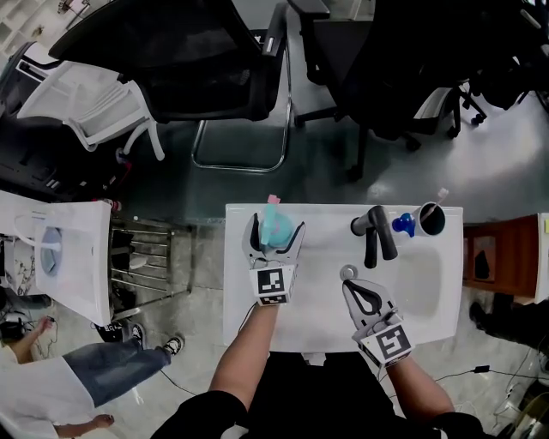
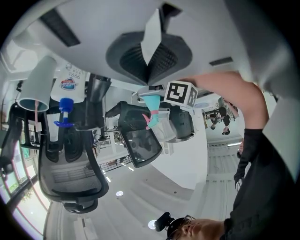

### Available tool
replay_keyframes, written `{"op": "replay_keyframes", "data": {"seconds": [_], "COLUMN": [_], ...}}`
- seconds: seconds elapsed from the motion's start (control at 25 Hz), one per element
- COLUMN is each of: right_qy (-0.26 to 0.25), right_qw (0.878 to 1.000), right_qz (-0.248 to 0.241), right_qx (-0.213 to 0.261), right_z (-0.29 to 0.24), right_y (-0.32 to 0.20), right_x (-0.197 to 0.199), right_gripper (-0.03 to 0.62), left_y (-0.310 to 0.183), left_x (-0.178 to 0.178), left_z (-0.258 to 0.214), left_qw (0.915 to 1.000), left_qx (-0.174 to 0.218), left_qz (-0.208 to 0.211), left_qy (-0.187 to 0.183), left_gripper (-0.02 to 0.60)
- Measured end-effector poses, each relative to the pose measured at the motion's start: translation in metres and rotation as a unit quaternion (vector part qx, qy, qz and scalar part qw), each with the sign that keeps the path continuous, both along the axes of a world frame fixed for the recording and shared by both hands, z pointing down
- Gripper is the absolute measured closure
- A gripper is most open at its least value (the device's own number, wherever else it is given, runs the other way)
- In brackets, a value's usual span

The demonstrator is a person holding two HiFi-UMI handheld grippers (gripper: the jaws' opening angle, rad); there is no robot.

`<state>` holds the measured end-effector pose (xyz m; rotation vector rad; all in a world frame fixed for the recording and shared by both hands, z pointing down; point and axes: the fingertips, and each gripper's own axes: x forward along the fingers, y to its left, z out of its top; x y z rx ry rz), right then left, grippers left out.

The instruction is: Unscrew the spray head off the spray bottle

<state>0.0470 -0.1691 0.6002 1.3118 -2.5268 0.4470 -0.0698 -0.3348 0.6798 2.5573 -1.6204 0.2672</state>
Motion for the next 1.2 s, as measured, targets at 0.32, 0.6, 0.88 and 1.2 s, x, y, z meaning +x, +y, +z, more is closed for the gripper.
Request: {"op": "replay_keyframes", "data": {"seconds": [0.32, 0.6, 0.88, 1.2], "right_qy": [0.004, 0.003, 0.000, -0.010], "right_qw": [1.000, 1.000, 1.000, 0.999], "right_qz": [0.005, 0.007, 0.002, -0.006], "right_qx": [-0.004, -0.002, 0.007, 0.042], "right_z": [0.001, -0.002, -0.008, -0.037], "right_y": [0.002, 0.005, 0.005, -0.003], "right_x": [0.006, 0.008, 0.005, -0.007], "right_gripper": [0.589, 0.589, 0.589, 0.588], "left_y": [-0.001, 0.001, 0.010, 0.028], "left_x": [-0.001, -0.003, 0.006, 0.005], "left_z": [-0.004, -0.009, -0.028, -0.066], "left_qw": [0.9998, 0.9998, 0.9997, 0.9988], "left_qx": [0.013, 0.013, 0.011, 0.020], "left_qz": [-0.015, -0.014, 0.013, 0.042], "left_qy": [-0.008, -0.012, -0.015, -0.014], "left_gripper": [0.161, 0.164, 0.166, 0.167]}}
